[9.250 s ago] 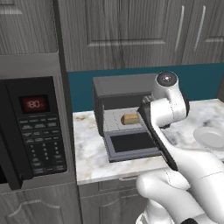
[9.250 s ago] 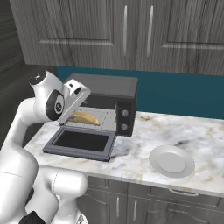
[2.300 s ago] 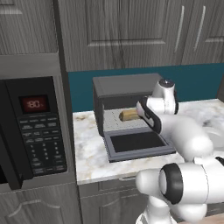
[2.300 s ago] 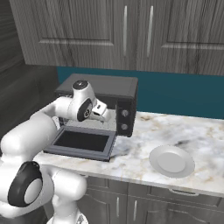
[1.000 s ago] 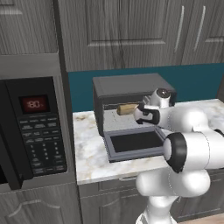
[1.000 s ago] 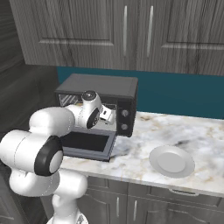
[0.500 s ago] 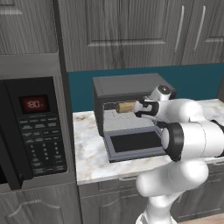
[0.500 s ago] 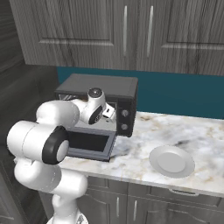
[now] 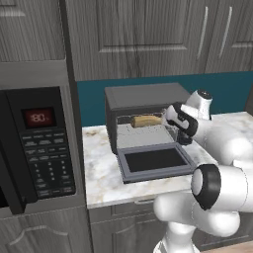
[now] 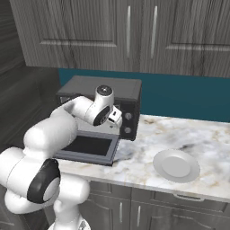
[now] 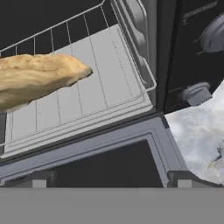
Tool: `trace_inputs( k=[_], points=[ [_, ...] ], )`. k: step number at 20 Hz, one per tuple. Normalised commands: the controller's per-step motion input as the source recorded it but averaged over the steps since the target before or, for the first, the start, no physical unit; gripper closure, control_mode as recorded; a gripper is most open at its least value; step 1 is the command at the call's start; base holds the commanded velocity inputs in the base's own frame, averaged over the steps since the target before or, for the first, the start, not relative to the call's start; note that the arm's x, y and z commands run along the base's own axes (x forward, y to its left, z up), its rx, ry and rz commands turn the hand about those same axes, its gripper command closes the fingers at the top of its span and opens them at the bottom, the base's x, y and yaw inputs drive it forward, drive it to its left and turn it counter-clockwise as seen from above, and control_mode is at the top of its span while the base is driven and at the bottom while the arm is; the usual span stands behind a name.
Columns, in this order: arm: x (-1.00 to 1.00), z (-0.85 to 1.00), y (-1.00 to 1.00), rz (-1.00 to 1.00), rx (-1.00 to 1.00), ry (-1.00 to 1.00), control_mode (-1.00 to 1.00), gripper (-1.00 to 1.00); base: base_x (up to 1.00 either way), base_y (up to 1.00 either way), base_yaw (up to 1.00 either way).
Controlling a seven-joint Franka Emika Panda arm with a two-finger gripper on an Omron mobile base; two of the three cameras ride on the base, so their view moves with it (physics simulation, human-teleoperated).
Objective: Pull the toaster oven rack outwards. Pick up the baguette from the plate and place it on the toaster oven rack. Close the toaster oven door fully and set the temperature to the lowest setting.
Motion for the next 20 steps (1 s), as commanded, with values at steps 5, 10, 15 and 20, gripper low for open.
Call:
trace_inputs(
  k=[5,10,15,20],
  points=[
    [-0.63,0.57,-0.08,0.00,0.01,0.16,-1.00,-1.00,0.00,0.00,0.00],
    [-0.64,0.10,-0.13,0.03,0.00,0.05,-1.00,-1.00,0.00,0.00,0.00],
    [-0.70,0.00,-0.26,0.15,0.00,-0.01,-1.00,-1.00,0.00,0.00,0.00],
    [-0.51,-0.09,-0.27,0.27,0.00,-0.10,-1.00,-1.00,0.00,0.00,0.00]
  ],
)
